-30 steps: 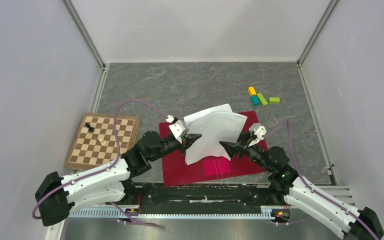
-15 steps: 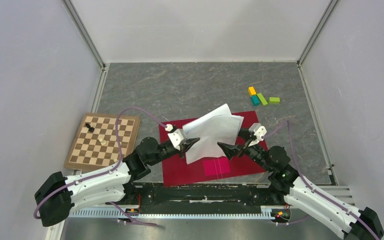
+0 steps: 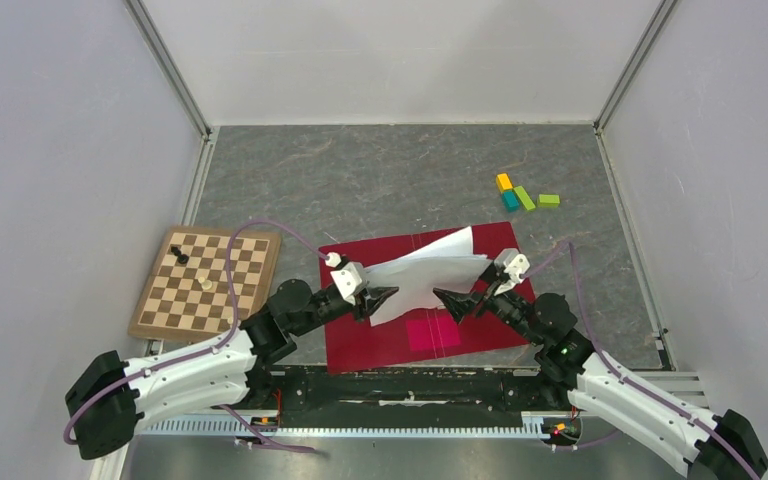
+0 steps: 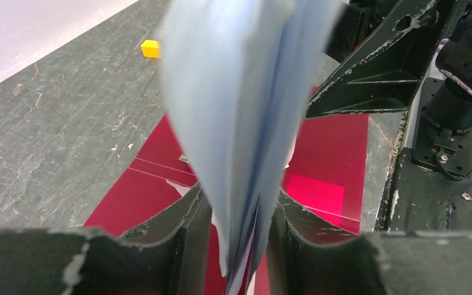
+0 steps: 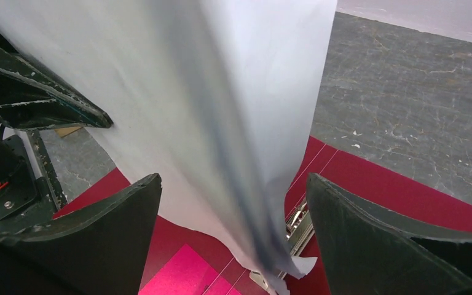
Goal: Put the files into the folder
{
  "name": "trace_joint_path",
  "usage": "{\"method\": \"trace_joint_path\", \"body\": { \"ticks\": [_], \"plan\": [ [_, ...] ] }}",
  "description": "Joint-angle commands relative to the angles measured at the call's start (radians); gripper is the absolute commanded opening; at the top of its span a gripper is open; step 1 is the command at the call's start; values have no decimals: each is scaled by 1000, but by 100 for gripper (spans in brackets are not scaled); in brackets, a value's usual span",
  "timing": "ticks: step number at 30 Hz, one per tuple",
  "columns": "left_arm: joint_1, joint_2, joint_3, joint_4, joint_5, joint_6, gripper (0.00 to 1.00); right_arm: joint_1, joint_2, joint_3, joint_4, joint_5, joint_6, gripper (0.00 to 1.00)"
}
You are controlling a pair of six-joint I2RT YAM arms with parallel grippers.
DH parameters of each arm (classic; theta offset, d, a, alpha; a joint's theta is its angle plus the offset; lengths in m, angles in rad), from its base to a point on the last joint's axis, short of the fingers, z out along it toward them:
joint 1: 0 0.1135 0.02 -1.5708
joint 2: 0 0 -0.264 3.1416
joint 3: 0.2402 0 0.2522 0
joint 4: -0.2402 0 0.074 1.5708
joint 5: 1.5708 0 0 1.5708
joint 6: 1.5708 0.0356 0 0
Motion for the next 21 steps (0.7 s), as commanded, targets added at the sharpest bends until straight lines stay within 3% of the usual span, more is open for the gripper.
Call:
{"method": "trace_joint_path", "body": {
  "ticks": [1,11,17,21],
  "plan": [
    [-6,16,69,-10,-5,-2,42,3,-12,1,55,-2,0,91],
    [-5,34,95,-24,-19,-3,40,4,82,75,27,21,-23,91],
    [-6,44,86,-37,-27,-18,25,4,135,104,47,20,-23,92],
    [-6,35,82,-44,-18,-30,34,3,142,111,41,36,-30,93]
  ]
}}
